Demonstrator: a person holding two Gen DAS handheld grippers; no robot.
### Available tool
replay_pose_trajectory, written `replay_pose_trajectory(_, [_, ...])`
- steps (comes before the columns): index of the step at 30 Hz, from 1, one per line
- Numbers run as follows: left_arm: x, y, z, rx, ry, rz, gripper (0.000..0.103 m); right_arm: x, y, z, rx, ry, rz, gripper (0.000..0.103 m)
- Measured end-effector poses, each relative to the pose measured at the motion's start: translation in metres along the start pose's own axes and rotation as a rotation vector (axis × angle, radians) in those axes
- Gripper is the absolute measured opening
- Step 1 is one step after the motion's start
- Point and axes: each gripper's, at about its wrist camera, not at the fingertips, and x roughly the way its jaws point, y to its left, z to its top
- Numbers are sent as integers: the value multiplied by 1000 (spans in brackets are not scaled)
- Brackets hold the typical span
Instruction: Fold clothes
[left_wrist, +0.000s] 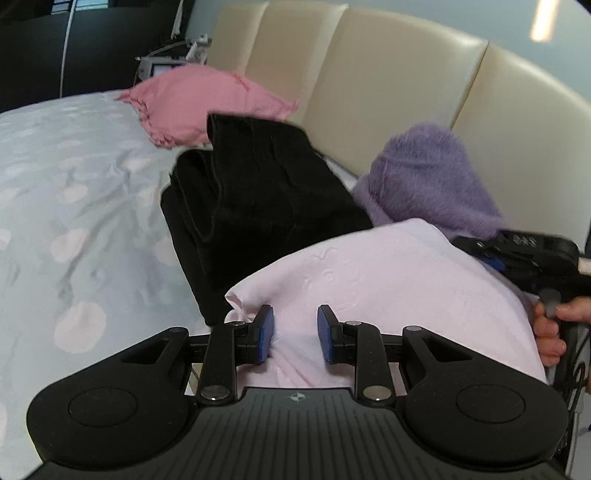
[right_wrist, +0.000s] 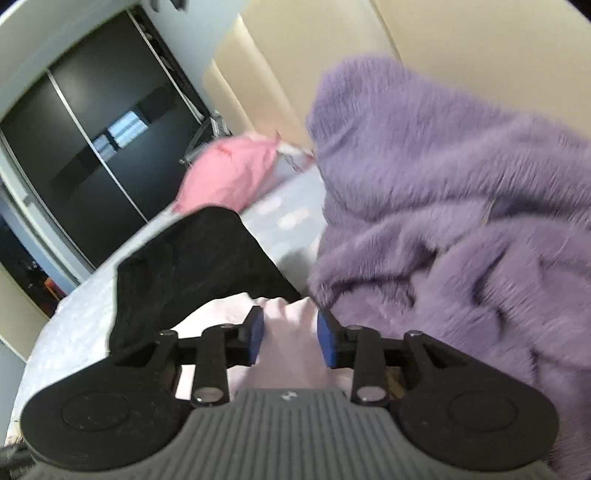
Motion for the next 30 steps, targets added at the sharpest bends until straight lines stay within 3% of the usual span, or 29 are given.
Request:
replay_pose_trajectory(4, [-35,-10,-5,-1,-80,-9,42,-48,5,2,-76,-74,34,37])
replay_pose_trajectory(10, [-75,-37,-36,133,-135,-137,41,-108,14,-26,-153,-149,124,37])
replay_pose_trajectory(14, [-80,-48,-58,168,-76,-203,32,-124,13,-57,-192,-148,108,36])
replay_pose_trajectory(17, [-74,-56,-75,221,-43,-183,31,-116,7,-78,-193,-95,51,35])
replay_pose_trajectory(21, [-45,-48,-87,177,71,-133,30,-94,-9,-93,-146,-22,-56,34])
replay_pose_trajectory(27, [-47,-40,-87,143,68,-103,32,-93,-26,-85,-40,-42,-138,36])
replay_pose_trajectory(30, [-57,-35,-86,125,56,-87,32,-96,-27,-81,-9,-48,-127,38])
